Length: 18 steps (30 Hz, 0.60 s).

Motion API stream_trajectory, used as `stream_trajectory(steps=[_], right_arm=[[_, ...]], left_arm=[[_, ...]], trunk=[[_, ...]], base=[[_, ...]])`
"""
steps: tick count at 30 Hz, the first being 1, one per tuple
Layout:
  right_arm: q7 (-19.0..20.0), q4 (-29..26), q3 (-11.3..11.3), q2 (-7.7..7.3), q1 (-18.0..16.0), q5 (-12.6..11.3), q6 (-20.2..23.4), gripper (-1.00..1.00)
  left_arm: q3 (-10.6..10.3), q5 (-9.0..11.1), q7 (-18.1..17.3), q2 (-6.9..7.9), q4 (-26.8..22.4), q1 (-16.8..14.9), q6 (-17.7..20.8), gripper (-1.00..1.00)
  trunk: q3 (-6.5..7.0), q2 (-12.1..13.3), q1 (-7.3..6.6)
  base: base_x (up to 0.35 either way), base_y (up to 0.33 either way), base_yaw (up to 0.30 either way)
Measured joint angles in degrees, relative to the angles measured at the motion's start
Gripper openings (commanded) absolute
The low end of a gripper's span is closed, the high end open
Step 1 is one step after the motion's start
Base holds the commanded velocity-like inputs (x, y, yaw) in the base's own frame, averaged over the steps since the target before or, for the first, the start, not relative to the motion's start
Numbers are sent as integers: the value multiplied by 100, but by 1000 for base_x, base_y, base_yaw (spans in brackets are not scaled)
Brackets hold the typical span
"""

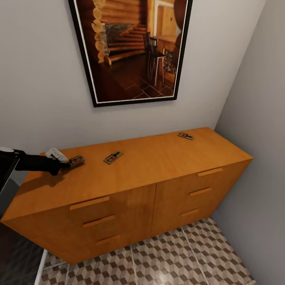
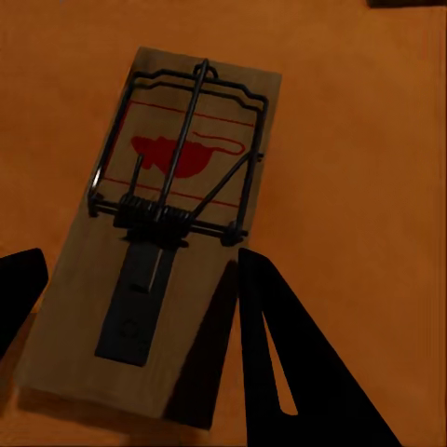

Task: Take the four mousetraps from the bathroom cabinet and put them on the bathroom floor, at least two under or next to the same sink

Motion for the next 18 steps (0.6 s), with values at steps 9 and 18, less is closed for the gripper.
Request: stream_trajectory(steps=[9, 18], right_arm=[[0, 0, 0, 4, 0, 0, 0, -100], [-6, 0, -1, 5, 0, -1, 0, -100]], left_arm=[[635, 34, -2, 11, -154, -1, 3, -100], [677, 36, -4, 22, -151, -1, 2, -100]], trunk=[[0, 0, 0], [0, 0, 1]], base=[[0, 0, 0], [-28, 0, 0]])
